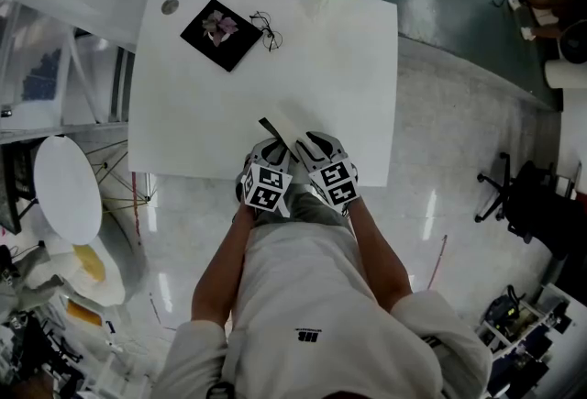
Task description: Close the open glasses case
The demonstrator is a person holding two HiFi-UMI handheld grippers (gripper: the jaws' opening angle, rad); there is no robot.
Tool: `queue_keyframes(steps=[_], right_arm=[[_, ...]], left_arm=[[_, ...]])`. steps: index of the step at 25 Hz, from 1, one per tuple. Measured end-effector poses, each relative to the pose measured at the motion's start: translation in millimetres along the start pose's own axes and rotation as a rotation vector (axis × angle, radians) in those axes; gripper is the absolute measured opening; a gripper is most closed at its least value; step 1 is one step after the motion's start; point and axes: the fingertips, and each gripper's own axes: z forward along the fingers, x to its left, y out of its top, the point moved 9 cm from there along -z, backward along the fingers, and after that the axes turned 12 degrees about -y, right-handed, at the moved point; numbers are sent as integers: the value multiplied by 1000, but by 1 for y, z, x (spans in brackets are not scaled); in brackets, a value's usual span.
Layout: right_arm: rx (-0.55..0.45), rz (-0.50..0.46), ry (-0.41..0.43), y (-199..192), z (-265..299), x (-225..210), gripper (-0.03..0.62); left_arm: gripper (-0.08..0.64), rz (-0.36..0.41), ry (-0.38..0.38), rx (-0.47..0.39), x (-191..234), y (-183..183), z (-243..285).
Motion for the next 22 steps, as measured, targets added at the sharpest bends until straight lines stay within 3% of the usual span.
queue_keyframes(steps=[22], right_arm=[[8, -24, 28, 1, 1, 14, 127]], left_arm=[[97, -18, 12, 41, 2, -15, -7]])
